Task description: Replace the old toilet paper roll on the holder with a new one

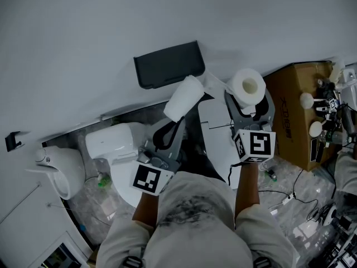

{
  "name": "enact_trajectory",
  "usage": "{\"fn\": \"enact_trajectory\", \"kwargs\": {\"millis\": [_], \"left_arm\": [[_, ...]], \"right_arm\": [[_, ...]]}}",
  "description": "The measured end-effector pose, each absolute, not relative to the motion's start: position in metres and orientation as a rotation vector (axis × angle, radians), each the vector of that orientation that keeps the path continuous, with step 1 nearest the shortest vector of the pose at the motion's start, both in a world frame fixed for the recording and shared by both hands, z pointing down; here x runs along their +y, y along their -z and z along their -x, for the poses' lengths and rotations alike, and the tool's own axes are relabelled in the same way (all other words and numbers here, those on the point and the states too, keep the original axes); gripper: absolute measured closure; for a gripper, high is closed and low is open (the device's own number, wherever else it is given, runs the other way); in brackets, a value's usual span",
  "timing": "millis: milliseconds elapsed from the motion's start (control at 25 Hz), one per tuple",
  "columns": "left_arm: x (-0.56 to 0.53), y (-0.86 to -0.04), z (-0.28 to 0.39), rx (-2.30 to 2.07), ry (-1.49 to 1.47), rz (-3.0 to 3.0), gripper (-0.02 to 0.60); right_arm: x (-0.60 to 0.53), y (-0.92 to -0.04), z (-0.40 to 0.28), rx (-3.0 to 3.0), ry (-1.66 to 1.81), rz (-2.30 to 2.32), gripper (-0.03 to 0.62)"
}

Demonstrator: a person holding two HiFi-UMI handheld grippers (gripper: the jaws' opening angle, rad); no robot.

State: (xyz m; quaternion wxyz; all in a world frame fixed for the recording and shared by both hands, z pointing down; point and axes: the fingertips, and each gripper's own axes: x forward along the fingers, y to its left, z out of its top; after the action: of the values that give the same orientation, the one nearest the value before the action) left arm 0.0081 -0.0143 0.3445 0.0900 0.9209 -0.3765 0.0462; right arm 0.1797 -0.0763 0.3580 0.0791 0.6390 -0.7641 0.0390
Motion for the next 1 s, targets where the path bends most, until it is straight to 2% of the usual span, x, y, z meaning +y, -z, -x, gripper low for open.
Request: {"fn": "enact_trajectory", "kwargs": {"millis": [1000], "left_arm": [[-0.013, -0.402, 0.006, -1.135, -0.190, -2.629, 0.568]], "right_arm": [[-0.098, -0.440, -0.152, -2.227, -0.059, -1.681, 0.194]]}}
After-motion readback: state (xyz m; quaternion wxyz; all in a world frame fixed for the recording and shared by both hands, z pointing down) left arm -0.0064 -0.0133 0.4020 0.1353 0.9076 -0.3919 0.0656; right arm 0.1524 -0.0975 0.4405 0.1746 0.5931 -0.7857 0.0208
